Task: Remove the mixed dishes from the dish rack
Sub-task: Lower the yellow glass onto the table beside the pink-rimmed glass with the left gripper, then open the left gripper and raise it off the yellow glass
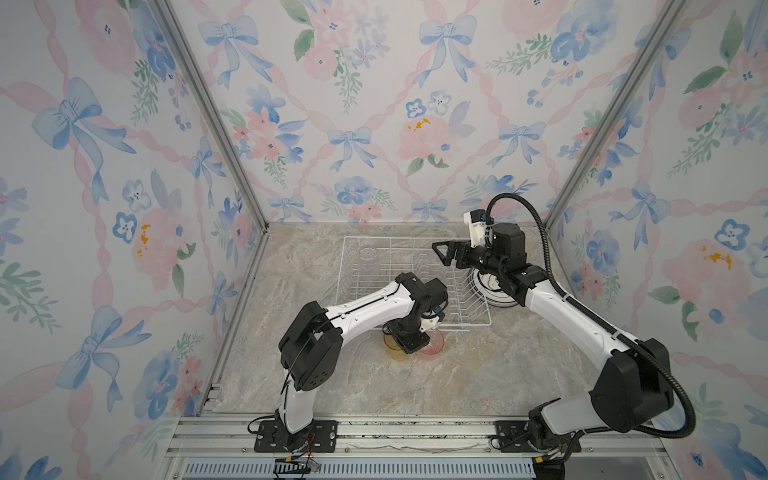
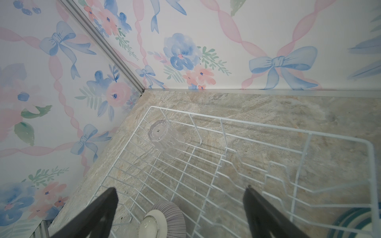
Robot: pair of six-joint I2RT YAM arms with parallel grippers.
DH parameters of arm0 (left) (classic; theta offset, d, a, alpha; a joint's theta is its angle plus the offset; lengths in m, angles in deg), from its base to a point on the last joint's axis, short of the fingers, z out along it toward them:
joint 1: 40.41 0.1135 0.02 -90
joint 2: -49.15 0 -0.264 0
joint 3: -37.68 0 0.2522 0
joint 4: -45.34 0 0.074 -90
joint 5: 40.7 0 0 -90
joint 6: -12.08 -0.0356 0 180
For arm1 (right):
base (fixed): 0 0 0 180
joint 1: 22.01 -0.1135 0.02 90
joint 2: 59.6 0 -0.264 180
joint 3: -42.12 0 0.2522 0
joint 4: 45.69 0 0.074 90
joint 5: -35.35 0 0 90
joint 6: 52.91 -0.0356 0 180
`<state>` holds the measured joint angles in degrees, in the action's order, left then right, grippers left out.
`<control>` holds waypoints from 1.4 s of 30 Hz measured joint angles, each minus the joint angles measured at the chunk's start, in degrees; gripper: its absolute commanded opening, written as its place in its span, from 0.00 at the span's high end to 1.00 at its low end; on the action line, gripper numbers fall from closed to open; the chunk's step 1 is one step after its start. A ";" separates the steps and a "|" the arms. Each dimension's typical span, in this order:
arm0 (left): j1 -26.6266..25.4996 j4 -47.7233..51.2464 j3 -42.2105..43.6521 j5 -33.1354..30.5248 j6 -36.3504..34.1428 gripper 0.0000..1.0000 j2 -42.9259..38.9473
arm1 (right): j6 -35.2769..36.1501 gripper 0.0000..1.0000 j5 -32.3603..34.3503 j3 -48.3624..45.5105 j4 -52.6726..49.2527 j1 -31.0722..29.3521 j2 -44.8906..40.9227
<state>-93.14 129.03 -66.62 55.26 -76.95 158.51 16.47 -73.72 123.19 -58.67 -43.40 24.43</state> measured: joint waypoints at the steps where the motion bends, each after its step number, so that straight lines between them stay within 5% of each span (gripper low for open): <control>1: 0.04 -0.02 0.02 0.09 -0.04 1.00 0.00 | 0.00 0.03 0.00 0.00 0.00 0.02 0.00; 12: 0.26 -0.74 1.09 0.35 -0.46 0.99 0.00 | -0.20 0.03 0.00 0.00 -0.02 0.02 0.00; 29: 0.26 -1.46 1.40 0.46 -0.39 0.76 0.00 | -0.17 0.03 0.00 0.00 -0.07 0.02 0.00; 42: 0.26 -2.73 1.05 0.70 -0.35 0.73 -0.57 | -0.13 0.03 0.00 0.00 -0.11 0.02 0.00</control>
<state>-92.88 126.30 -65.57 55.96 -77.30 157.94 16.34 -73.72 123.19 -58.78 -43.38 24.43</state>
